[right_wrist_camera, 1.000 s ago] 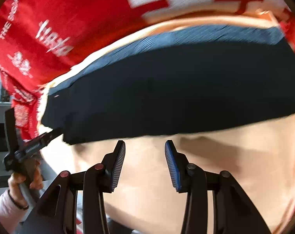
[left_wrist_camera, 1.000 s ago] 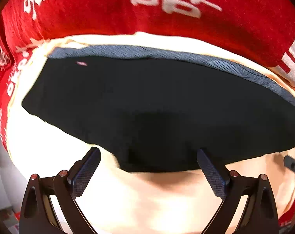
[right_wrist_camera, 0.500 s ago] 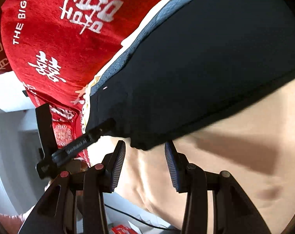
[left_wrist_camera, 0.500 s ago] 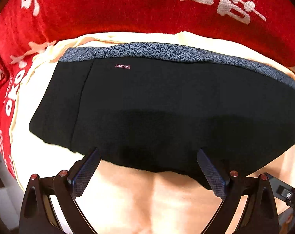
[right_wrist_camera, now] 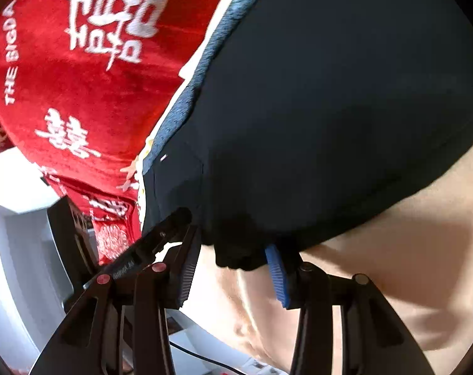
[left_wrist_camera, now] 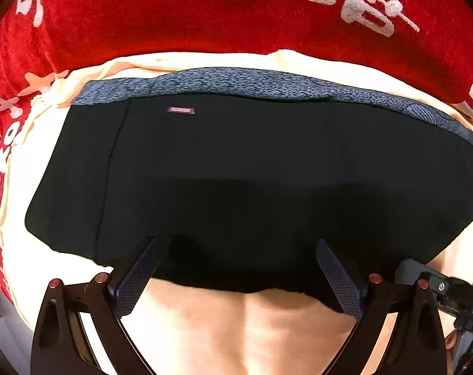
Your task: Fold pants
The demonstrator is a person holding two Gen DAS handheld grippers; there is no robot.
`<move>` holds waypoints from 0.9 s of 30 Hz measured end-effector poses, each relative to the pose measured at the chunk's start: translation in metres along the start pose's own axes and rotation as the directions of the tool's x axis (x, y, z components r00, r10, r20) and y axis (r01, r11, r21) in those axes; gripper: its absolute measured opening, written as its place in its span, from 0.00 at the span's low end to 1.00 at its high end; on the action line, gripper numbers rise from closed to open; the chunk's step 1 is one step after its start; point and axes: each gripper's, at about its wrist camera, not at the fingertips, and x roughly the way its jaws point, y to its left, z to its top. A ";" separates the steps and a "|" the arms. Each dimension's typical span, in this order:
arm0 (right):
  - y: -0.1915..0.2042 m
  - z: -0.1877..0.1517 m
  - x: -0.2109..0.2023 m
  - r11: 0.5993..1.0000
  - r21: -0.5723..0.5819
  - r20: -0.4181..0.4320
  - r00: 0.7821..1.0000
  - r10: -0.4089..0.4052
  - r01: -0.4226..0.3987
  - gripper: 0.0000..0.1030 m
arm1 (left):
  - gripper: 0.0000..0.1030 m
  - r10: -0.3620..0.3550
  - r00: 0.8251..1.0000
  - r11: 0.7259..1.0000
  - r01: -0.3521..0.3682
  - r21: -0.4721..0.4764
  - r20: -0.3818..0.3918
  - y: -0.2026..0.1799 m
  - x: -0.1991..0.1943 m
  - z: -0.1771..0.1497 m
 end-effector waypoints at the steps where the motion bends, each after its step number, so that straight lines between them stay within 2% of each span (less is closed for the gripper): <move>1: 0.000 0.004 0.000 0.999 0.024 0.005 1.000 -0.026 0.026 0.22 | 0.97 -0.001 1.000 1.000 0.001 0.003 -0.001 -0.002 0.002 0.001; 2: 0.003 0.006 0.000 0.998 0.029 0.007 0.998 -0.060 0.060 0.12 | 0.97 -0.007 1.000 1.000 0.007 0.010 -0.002 -0.005 0.004 0.002; 7: 0.033 -0.006 -0.018 0.987 -0.102 0.049 0.992 -0.117 0.121 0.08 | 0.97 -0.035 0.999 0.996 0.035 0.081 0.002 -0.021 -0.001 -0.009; 9: 0.031 -0.015 -0.017 0.975 -0.130 0.052 0.983 -0.174 0.179 0.06 | 0.97 -0.020 1.000 0.991 0.022 0.131 -0.013 -0.030 0.004 -0.020; 11: 0.018 -0.018 -0.010 0.966 -0.111 0.035 0.973 -0.229 0.232 0.06 | 0.97 0.011 1.000 0.987 -0.011 0.160 -0.003 -0.036 0.011 -0.029; 14: 0.003 -0.022 -0.012 0.975 -0.072 0.023 0.978 -0.208 0.209 0.06 | 0.97 0.007 1.000 0.990 -0.008 0.137 0.012 -0.034 0.013 -0.031; 16: 0.001 -0.026 -0.016 0.955 -0.096 0.000 0.959 -0.282 0.281 0.07 | 0.97 0.002 1.000 0.992 -0.003 0.128 0.007 -0.032 0.014 -0.029; 18: -0.002 -0.029 -0.024 0.955 -0.100 -0.045 0.957 -0.285 0.280 0.07 | 0.97 0.002 1.000 0.993 -0.001 0.120 -0.008 -0.026 0.012 -0.024; 20: 0.004 -0.027 -0.044 0.941 -0.143 -0.016 0.950 -0.311 0.306 0.07 | 0.97 -0.020 1.000 0.995 0.021 0.093 -0.008 -0.020 0.005 -0.017; 22: 0.015 -0.016 -0.067 0.916 -0.207 0.052 0.939 -0.339 0.343 0.09 | 0.97 -0.035 0.999 0.997 0.034 0.070 0.016 -0.015 -0.003 -0.006; 24: 0.025 0.005 -0.082 0.888 -0.243 0.118 0.920 -0.373 0.391 0.27 | 0.97 -0.045 0.998 0.996 0.043 0.073 0.036 -0.023 -0.007 0.009; 25: 0.028 0.017 -0.085 0.863 -0.258 0.150 0.901 -0.407 0.433 0.31 | 0.97 -0.045 0.998 0.996 0.042 0.078 0.041 -0.026 -0.006 0.012; 27: 0.029 0.039 -0.084 0.813 -0.281 0.179 0.860 -0.477 0.509 0.32 | 0.97 -0.041 0.998 0.994 0.036 0.102 0.039 -0.040 0.002 0.021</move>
